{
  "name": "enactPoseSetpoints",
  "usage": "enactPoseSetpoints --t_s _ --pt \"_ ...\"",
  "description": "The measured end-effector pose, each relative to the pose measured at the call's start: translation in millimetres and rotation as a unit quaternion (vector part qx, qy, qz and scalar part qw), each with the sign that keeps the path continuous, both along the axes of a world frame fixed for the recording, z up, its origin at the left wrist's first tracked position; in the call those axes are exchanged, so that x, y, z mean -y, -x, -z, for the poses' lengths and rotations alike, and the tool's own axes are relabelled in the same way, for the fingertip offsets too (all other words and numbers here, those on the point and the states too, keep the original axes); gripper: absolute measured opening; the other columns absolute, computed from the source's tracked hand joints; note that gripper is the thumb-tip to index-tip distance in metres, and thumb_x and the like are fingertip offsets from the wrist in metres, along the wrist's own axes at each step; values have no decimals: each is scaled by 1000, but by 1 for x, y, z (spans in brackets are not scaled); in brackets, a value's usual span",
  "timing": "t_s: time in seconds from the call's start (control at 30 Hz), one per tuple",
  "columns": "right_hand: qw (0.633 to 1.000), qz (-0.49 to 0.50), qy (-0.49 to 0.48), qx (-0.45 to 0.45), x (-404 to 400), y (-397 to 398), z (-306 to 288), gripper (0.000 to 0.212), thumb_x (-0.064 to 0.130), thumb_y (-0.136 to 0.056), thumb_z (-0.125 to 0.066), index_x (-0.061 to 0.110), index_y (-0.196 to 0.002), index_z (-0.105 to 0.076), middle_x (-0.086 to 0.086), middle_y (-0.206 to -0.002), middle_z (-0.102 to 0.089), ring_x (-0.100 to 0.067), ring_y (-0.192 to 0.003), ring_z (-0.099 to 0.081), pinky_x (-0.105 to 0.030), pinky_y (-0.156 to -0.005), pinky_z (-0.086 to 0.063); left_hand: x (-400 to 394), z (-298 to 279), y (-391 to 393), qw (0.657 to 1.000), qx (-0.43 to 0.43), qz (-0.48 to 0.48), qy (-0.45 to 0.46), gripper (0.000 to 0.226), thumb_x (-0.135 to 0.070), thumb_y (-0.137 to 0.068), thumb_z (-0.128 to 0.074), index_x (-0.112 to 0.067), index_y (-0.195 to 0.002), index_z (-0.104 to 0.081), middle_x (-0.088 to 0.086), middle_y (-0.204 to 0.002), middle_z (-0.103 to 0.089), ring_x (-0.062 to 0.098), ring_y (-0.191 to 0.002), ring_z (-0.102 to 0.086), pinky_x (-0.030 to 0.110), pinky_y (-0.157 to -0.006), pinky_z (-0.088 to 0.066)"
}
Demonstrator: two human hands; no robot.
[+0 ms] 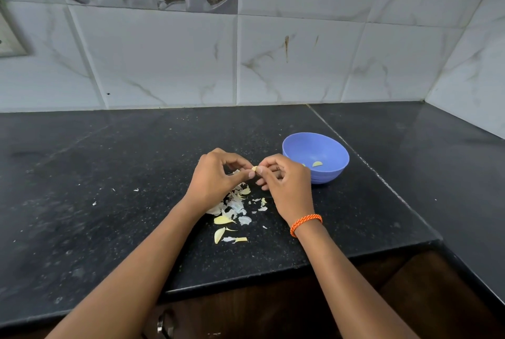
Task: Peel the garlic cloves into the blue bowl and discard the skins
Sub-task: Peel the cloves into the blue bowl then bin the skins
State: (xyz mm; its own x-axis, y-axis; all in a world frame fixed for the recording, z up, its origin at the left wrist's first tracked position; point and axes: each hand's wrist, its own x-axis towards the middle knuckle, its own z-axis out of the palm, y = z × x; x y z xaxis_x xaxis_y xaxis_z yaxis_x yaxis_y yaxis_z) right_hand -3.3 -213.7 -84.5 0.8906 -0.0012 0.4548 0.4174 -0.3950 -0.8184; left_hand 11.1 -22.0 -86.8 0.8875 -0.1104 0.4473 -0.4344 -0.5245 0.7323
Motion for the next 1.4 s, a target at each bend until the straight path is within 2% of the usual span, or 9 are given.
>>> enactPoseSetpoints --t_s 0.17,0.23,0.33,0.5,0.67,0.87,1.07,1.2,1.4 --pt "999 -13 36 -1 -1 -4 6 9 8 -102 -68 11 -99 -76 3 -85 -79 -9 -75 -76 -32 -72 -66 3 -2 3 1000 3 12 4 6 -27 -89 -88 -32 -89 -87 -23 -82 -78 8 -87 -72 42 -84 -59" --pt "999 -23 35 -10 -2 -5 7 10 6 -103 -67 9 -99 -75 1 -85 -79 -10 -75 -76 -33 -73 -67 3 -3 4 1000 -12 23 15 5 -22 -90 -87 -27 -90 -88 -19 -81 -80 7 -82 -76 42 -83 -63" --pt "999 -37 18 -20 1 -7 8 11 3 -102 -66 7 -98 -75 -2 -84 -79 -14 -73 -77 -35 -74 -67 1 -2 3 998 -36 42 39 2 -20 -91 -87 -22 -92 -88 -11 -83 -82 10 -81 -79 47 -84 -65" --pt "997 -67 -21 -40 4 -7 8 13 -1 -101 -64 3 -96 -76 -8 -83 -79 -19 -73 -78 -34 -73 -66 -1 -4 4 996 -50 60 49 3 -19 -92 -86 -21 -93 -88 -7 -84 -82 15 -83 -80 49 -87 -64" --pt "993 -96 -55 -48 7 -7 6 11 0 -102 -66 1 -98 -76 -9 -83 -80 -23 -75 -79 -37 -74 -67 -2 -6 6 993 -59 79 70 2 -18 -93 -85 -18 -94 -88 -2 -84 -82 20 -84 -80 47 -89 -64" --pt "992 -86 -89 -19 5 -2 5 6 5 -99 -71 4 -102 -77 -6 -89 -81 -23 -81 -79 -38 -78 -67 -1 -9 4 989 -68 82 101 3 -16 -92 -86 -15 -95 -87 2 -87 -83 26 -87 -80 51 -90 -64" --pt "995 -72 -65 11 1 -3 6 12 8 -103 -68 5 -102 -80 -3 -86 -78 -22 -75 -76 -33 -70 -66 -1 -3 2 992 -69 70 78 4 -17 -90 -88 -17 -91 -85 1 -84 -81 26 -82 -77 48 -84 -63" --pt "996 -69 -57 6 1 -5 7 12 10 -103 -69 4 -101 -80 -3 -86 -78 -21 -74 -75 -31 -68 -65 0 -3 2 992 -79 70 74 2 -17 -91 -87 -16 -92 -86 0 -82 -81 21 -80 -78 38 -82 -64" --pt "996 -72 -58 -1 3 -8 11 15 10 -103 -69 3 -97 -81 -6 -90 -78 -21 -70 -74 -34 -68 -65 -1 -7 5 979 -123 102 130 2 -6 -91 -84 -5 -89 -85 16 -78 -78 26 -69 -74 33 -72 -61"
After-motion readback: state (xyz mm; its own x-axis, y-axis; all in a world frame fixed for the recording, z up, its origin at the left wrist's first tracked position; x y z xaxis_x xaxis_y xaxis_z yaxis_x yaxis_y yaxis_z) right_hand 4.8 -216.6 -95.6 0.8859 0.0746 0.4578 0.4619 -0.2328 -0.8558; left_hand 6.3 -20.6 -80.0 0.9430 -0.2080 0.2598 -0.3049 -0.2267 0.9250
